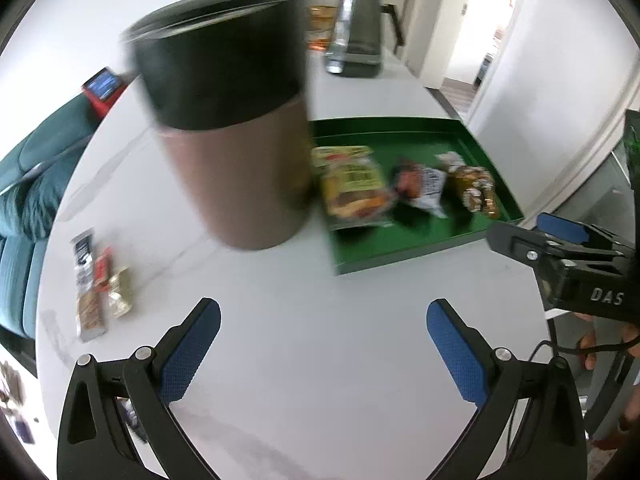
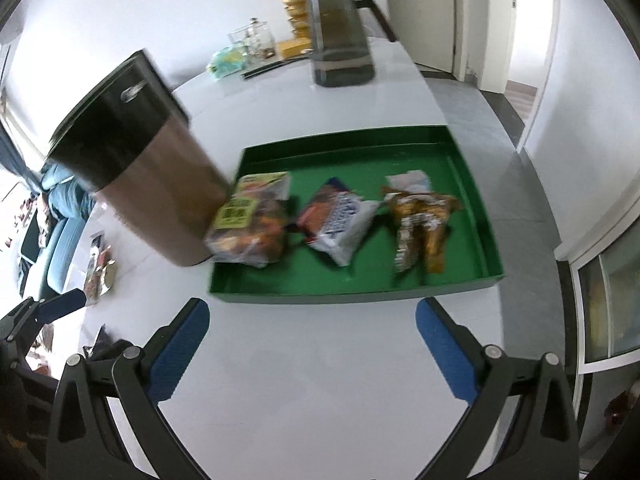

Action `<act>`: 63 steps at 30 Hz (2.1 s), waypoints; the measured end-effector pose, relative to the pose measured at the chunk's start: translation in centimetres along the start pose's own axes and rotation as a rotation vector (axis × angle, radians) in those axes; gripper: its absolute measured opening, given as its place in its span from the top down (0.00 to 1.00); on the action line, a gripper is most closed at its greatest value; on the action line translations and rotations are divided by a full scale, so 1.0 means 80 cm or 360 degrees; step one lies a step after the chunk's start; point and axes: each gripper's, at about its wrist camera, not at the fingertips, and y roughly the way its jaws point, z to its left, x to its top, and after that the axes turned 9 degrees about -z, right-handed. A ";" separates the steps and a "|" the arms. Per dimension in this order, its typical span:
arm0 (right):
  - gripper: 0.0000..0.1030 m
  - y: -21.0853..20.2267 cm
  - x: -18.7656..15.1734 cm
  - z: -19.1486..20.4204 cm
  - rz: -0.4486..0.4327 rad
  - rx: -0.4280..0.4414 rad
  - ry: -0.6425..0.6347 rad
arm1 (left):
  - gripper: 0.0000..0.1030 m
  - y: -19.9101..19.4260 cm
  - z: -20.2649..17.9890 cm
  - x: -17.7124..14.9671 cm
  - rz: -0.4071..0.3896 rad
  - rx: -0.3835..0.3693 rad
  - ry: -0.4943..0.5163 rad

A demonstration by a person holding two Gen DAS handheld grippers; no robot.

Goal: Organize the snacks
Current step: 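Move both open tools back toward the remaining snacks on the table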

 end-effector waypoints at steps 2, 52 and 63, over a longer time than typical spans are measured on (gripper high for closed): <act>0.00 0.000 -0.003 0.023 0.0003 -0.0001 -0.0027 | 0.02 -0.005 0.029 -0.007 0.0002 0.0016 -0.0039; 0.00 0.178 -0.027 0.380 0.0215 -0.0122 -0.0198 | 0.02 0.108 0.409 -0.068 0.0230 0.0002 -0.0235; 0.00 0.206 -0.022 0.398 0.0276 -0.0145 -0.0292 | 0.02 0.119 0.434 -0.070 0.0221 0.0065 -0.0277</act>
